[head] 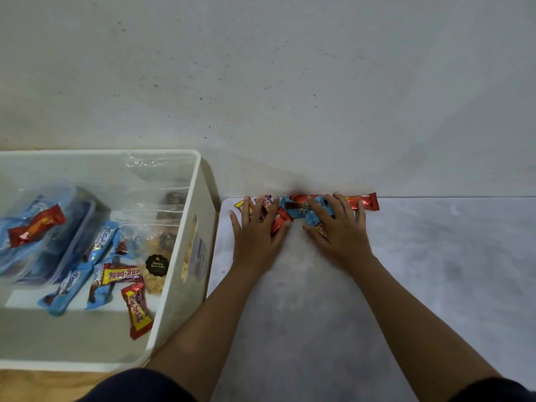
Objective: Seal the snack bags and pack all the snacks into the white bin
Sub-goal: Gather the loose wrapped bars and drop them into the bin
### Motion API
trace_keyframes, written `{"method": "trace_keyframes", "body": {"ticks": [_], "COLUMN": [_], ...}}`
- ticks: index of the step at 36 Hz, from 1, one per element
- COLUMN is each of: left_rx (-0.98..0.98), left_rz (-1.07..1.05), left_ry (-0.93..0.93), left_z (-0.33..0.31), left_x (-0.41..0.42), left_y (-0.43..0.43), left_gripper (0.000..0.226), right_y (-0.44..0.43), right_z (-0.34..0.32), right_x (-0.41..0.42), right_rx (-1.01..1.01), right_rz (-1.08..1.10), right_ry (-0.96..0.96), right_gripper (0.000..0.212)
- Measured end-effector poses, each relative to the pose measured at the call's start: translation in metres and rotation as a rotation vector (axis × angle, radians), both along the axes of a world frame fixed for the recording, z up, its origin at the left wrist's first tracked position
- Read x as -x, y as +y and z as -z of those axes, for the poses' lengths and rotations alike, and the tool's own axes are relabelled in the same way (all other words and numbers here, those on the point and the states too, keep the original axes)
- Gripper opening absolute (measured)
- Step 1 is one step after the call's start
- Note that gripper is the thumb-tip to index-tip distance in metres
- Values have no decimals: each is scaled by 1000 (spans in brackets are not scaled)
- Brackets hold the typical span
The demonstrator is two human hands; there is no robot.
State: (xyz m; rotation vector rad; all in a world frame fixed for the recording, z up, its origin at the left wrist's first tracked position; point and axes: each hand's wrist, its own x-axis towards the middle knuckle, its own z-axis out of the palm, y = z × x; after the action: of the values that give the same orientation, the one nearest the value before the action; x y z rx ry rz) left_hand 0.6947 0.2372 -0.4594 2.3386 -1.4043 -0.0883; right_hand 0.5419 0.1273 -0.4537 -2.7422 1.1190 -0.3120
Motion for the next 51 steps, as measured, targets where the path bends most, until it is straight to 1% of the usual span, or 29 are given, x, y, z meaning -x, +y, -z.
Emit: {"method": "trace_keyframes", "body": {"ticks": [3, 7, 10, 16, 19, 24, 27, 32, 35, 38, 42, 46, 48, 51], "left_rx": [57, 103, 128, 130, 125, 132, 153, 160, 167, 184, 153, 186, 155, 91], "left_rz": [0, -14, -34, -74, -86, -75, -73, -80, -74, -78, 3, 157, 212, 257], "left_ry": [11, 71, 30, -8, -32, -3, -5, -17, -15, -84, -169, -128, -119, -158], "left_z": [0, 2, 3, 2, 2, 5, 6, 7, 7, 8, 10, 7, 5, 6], "left_x": [-1, -2, -2, 1, 1, -1, -1, -3, -3, -2, -2, 0, 1, 0], "left_y": [1, 0, 0, 4, 6, 6, 5, 4, 4, 3, 0, -4, -8, -16], "left_gripper": [65, 63, 61, 64, 63, 64, 62, 61, 61, 55, 56, 55, 54, 50], "right_y": [-1, -5, -5, -1, -3, -4, -4, -4, -2, -1, -2, -1, -1, -2], "right_z": [-3, -3, -2, 1, 5, 5, 2, 2, 4, 4, 4, 6, 6, 6], "right_x": [1, 2, 2, 4, 6, 5, 4, 5, 5, 5, 5, 7, 9, 13], "right_rx": [42, 112, 138, 157, 159, 98, 147, 185, 144, 73, 52, 58, 55, 55], "right_rz": [10, -11, -6, 55, 56, 21, -11, 17, 46, 100, 125, 115, 98, 45], "right_ry": [-15, -27, -27, -100, -152, -277, -302, -225, -148, -114, -91, -117, -130, -124], "right_gripper": [62, 53, 50, 59, 55, 56, 55, 59, 59, 64, 67, 65, 64, 59]}}
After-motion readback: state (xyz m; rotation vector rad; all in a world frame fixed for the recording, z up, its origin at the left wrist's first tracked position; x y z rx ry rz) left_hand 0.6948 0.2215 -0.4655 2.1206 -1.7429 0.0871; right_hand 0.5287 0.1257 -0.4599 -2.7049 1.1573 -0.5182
